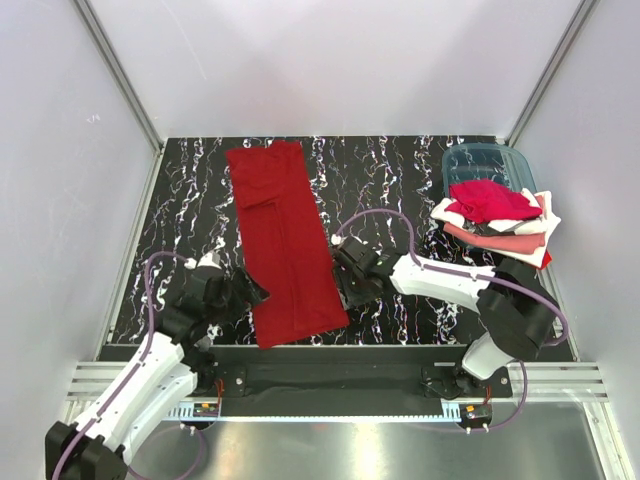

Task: Fold and stack the t-shirts
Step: Fold the tshirt

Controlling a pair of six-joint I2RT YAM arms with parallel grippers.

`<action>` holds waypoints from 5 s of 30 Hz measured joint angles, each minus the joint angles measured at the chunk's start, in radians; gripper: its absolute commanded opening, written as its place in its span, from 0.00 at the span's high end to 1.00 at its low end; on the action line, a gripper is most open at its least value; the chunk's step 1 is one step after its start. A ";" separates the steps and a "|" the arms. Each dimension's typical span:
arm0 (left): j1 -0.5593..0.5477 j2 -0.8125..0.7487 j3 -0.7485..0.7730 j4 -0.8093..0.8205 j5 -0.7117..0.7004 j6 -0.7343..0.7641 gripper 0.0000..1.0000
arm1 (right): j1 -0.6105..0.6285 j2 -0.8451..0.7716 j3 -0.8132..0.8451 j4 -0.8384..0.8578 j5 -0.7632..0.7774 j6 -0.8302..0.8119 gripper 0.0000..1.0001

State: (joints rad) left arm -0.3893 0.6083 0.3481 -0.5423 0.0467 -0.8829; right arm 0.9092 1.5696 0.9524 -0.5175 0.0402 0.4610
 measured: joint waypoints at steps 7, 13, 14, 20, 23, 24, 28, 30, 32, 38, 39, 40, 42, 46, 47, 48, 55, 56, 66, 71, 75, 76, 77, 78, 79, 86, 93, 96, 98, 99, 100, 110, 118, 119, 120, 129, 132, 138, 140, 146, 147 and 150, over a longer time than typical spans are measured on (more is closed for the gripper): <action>-0.053 -0.068 -0.012 -0.065 -0.026 -0.042 0.05 | -0.004 0.058 -0.031 0.128 -0.074 0.014 0.53; -0.084 -0.015 -0.012 -0.077 -0.048 -0.046 0.08 | -0.009 0.080 -0.050 0.169 -0.113 0.029 0.77; -0.088 -0.012 -0.012 -0.077 -0.050 -0.046 0.08 | -0.012 0.081 -0.054 0.177 -0.113 0.034 0.82; -0.123 -0.012 -0.016 -0.071 -0.059 -0.056 0.24 | -0.076 0.065 -0.102 0.236 -0.154 0.064 0.94; -0.152 -0.026 -0.050 -0.050 -0.060 -0.071 0.31 | -0.101 0.052 -0.122 0.253 -0.166 0.073 0.95; -0.165 -0.029 -0.061 -0.050 -0.059 -0.079 0.31 | -0.103 0.051 -0.124 0.257 -0.167 0.075 0.95; -0.215 -0.020 -0.071 -0.052 -0.061 -0.099 0.31 | -0.103 0.050 -0.127 0.265 -0.172 0.079 0.95; -0.245 0.006 -0.071 -0.043 -0.067 -0.114 0.31 | -0.103 0.050 -0.128 0.267 -0.175 0.079 0.95; -0.274 0.039 -0.069 -0.019 -0.071 -0.130 0.31 | -0.104 0.050 -0.129 0.268 -0.176 0.080 0.96; -0.319 0.171 -0.065 0.092 -0.069 -0.173 0.97 | -0.104 0.044 -0.140 0.282 -0.177 0.084 0.98; -0.321 0.189 -0.071 0.097 -0.066 -0.172 1.00 | -0.104 0.043 -0.142 0.284 -0.178 0.085 0.99; -0.321 0.195 -0.072 0.114 -0.060 -0.174 1.00 | -0.104 0.043 -0.142 0.285 -0.180 0.085 0.99; -0.322 0.196 -0.072 0.115 -0.058 -0.174 1.00 | -0.104 0.042 -0.143 0.287 -0.183 0.086 0.99; -0.322 0.176 -0.072 0.091 -0.058 -0.176 1.00 | -0.104 0.035 -0.150 0.288 -0.184 0.086 1.00; -0.322 0.164 -0.072 0.078 -0.058 -0.176 1.00 | -0.104 0.031 -0.153 0.288 -0.183 0.086 1.00; -0.322 0.151 -0.072 0.067 -0.058 -0.177 1.00 | -0.104 0.026 -0.154 0.287 -0.183 0.086 1.00; -0.322 0.093 0.006 -0.034 -0.080 -0.176 1.00 | -0.104 -0.018 -0.134 0.252 -0.183 0.081 1.00; -0.318 0.094 0.027 -0.042 -0.082 -0.176 1.00 | -0.104 -0.018 -0.117 0.236 -0.182 0.078 1.00; -0.091 0.156 0.221 -0.056 -0.099 -0.139 1.00 | -0.189 0.023 0.156 0.144 -0.185 0.052 1.00; 0.075 0.235 0.229 -0.020 -0.068 -0.127 1.00 | -0.234 0.155 0.349 0.110 -0.201 0.046 1.00; 0.142 0.312 0.241 0.027 -0.050 -0.131 1.00 | -0.257 0.286 0.492 0.092 -0.227 0.038 1.00; 0.157 0.340 0.251 0.042 -0.048 -0.134 1.00 | -0.264 0.322 0.534 0.082 -0.235 0.034 1.00; 0.173 0.368 0.263 0.058 -0.046 -0.137 1.00 | -0.272 0.363 0.582 0.070 -0.244 0.029 1.00; 0.190 0.397 0.274 0.080 -0.040 -0.140 1.00 | -0.279 0.398 0.624 0.059 -0.246 0.026 1.00; 0.206 0.429 0.285 0.105 -0.034 -0.143 1.00 | -0.285 0.424 0.655 0.055 -0.247 0.023 1.00; 0.283 0.702 0.423 0.205 0.020 -0.148 1.00 | -0.327 0.576 0.859 -0.002 -0.270 0.002 1.00; 0.346 0.983 0.617 0.344 0.153 -0.103 0.01 | -0.377 0.729 1.103 -0.025 -0.300 -0.005 0.14; 0.360 1.058 0.675 0.389 0.177 -0.071 0.01 | -0.395 0.731 1.104 0.005 -0.314 -0.004 0.16; 0.354 1.053 0.662 0.395 0.185 -0.056 0.01 | -0.402 0.690 1.011 0.071 -0.315 -0.002 0.22; 0.349 1.044 0.647 0.404 0.189 -0.051 0.01 | -0.404 0.661 0.954 0.080 -0.314 0.000 0.25; 0.345 1.027 0.622 0.414 0.195 -0.048 0.01 | -0.404 0.631 0.890 0.093 -0.314 0.001 0.30; 0.335 0.799 0.304 0.462 0.230 -0.031 0.04 | -0.402 0.489 0.536 0.147 -0.328 0.061 0.46; 0.335 0.764 0.246 0.462 0.263 0.023 0.04 | -0.401 0.529 0.497 0.223 -0.403 0.114 0.48; 0.335 0.761 0.245 0.462 0.266 0.028 0.05 | -0.401 0.529 0.486 0.232 -0.410 0.119 0.47; 0.335 0.759 0.244 0.463 0.270 0.033 0.05 | -0.401 0.529 0.474 0.241 -0.419 0.122 0.48; 0.335 0.679 0.232 0.415 0.269 0.093 0.05 | -0.402 0.534 0.415 0.314 -0.488 0.154 0.82; 0.335 0.636 0.228 0.409 0.266 0.110 0.05 | -0.401 0.543 0.406 0.315 -0.488 0.167 1.00; 0.322 0.634 0.203 0.433 0.273 0.124 0.11 | -0.424 0.461 0.307 0.343 -0.422 0.179 1.00; 0.290 0.658 0.201 0.441 0.272 0.124 0.13 | -0.456 0.397 0.232 0.351 -0.387 0.189 1.00; 0.095 0.648 0.187 0.428 0.227 0.128 0.16 | -0.509 0.219 -0.008 0.426 -0.325 0.211 1.00; 0.075 0.628 0.171 0.428 0.221 0.127 0.16 | -0.506 0.207 -0.035 0.437 -0.328 0.214 1.00; 0.041 0.523 0.088 0.421 0.191 0.118 0.26 | -0.492 0.180 -0.097 0.495 -0.347 0.231 1.00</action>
State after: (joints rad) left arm -0.3481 1.1313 0.4358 -0.1215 0.2375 -0.7650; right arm 0.4168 1.7496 0.8551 -0.0223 -0.3069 0.6922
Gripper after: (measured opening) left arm 0.810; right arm 0.013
